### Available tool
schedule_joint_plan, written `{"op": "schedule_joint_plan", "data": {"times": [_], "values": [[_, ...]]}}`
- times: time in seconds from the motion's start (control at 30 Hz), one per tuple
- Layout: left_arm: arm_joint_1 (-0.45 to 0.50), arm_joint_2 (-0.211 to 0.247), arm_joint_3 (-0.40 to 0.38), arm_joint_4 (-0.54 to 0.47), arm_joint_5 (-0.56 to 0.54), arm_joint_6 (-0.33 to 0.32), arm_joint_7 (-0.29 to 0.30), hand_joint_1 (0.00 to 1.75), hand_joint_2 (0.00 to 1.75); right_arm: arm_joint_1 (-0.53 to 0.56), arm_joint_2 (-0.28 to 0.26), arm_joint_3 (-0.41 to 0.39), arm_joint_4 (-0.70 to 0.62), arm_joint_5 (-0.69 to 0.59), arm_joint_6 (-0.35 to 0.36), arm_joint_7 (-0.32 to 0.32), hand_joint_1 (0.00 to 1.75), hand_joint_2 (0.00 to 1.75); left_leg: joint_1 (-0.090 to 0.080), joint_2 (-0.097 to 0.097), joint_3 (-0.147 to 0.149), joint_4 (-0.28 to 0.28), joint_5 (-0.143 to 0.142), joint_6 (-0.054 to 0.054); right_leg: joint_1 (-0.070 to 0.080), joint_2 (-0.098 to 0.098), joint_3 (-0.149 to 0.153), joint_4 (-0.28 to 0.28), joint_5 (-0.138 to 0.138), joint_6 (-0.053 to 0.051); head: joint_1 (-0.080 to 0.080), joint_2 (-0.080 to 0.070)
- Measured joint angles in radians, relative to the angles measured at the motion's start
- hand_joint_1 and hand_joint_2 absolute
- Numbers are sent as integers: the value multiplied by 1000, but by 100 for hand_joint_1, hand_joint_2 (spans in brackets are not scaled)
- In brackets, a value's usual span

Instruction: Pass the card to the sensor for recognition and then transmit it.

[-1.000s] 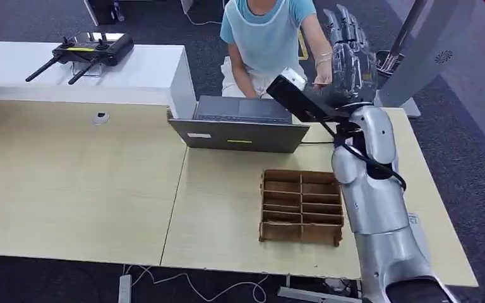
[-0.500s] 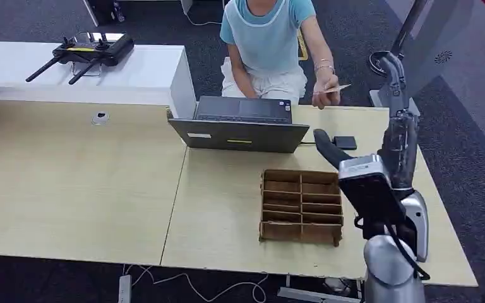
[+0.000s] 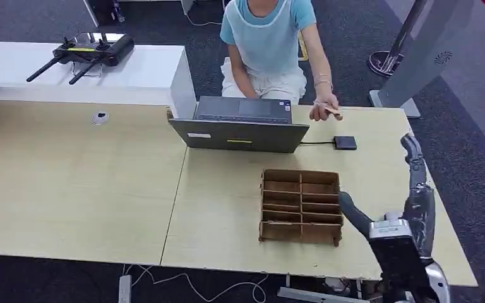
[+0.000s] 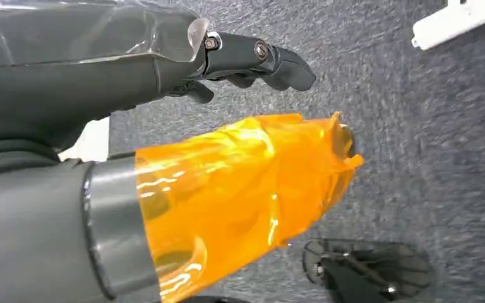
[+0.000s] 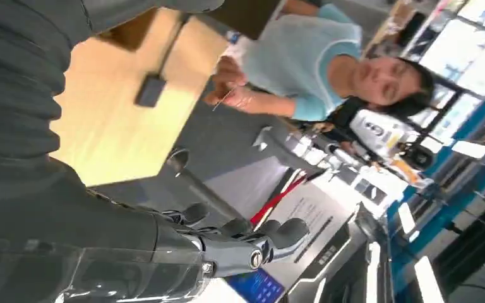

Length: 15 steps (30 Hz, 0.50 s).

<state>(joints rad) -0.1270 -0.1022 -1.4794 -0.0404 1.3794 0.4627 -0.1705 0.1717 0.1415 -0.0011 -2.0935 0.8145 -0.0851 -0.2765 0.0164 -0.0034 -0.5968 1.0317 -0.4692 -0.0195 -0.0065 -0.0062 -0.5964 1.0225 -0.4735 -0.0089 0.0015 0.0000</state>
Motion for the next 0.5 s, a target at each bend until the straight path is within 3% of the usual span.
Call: {"op": "schedule_joint_plan", "data": {"times": [0.2,0.5], "values": [[-1,0,-7,3,28,46,-6,0,0,106,0,-18,-1,42,-7,18,0,175,0,0,0,0,0,0,0,0,0,0,0,0,0,0],[-3,0,-12,5,81,37,38,0,0,153,0,-35,13,108,27,39,0,175,0,0,0,0,0,0,0,0,0,0,0,0,0,0]]}}
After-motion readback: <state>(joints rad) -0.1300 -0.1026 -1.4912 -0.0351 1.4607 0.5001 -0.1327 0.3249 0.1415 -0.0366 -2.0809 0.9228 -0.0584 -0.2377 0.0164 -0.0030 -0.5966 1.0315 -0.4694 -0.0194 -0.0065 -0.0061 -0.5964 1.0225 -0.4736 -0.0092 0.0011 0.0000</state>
